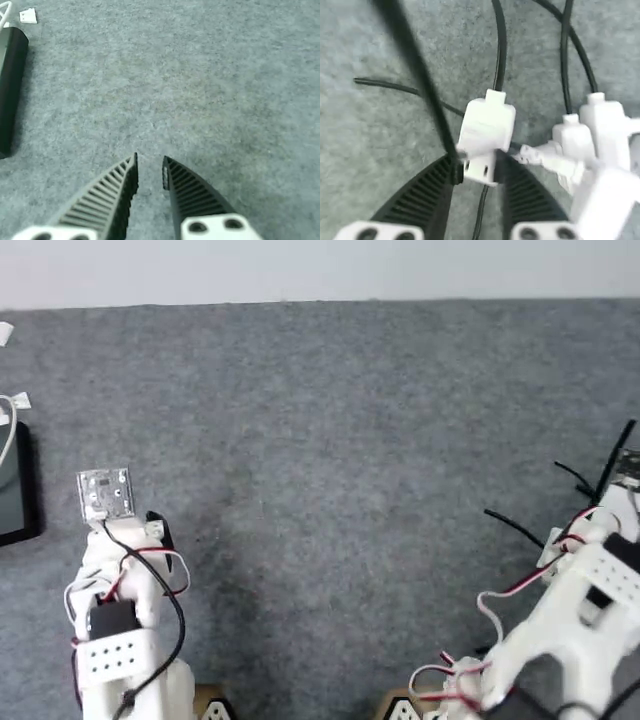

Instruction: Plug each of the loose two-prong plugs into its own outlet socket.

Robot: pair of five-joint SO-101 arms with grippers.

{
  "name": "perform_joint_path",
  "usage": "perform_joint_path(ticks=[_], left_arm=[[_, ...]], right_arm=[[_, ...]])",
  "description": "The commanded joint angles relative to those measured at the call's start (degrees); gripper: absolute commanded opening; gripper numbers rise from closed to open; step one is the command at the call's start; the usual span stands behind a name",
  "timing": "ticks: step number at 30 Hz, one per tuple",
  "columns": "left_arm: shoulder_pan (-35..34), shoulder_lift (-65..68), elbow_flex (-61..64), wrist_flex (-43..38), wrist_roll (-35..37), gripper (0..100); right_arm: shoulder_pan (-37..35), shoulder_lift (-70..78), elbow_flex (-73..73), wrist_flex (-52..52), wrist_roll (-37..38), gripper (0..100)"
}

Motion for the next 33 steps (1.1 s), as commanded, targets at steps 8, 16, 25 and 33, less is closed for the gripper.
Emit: perform_joint_path(ticks=[8,16,25,33], left_arm=[[0.44,-35.43,9.01,16.53,-3.25,1],[2.64,-36.75,12.09,19.16,-5.98,1],[2.55,-37.54,12.97,26.55,-6.24,1],[2.20,-37.63,13.05,35.08,-6.33,1]], right_arm=[[-0.66,-19.38,10.46,0.13,-0.79,2.7],[-4.00,-31.60,34.64,-17.10,-0.70,2.7],[-7.08,-46.64,43.43,-6.37,-0.70,2.7],[-7.25,-69.23,46.86,17.45,-0.79,2.1]])
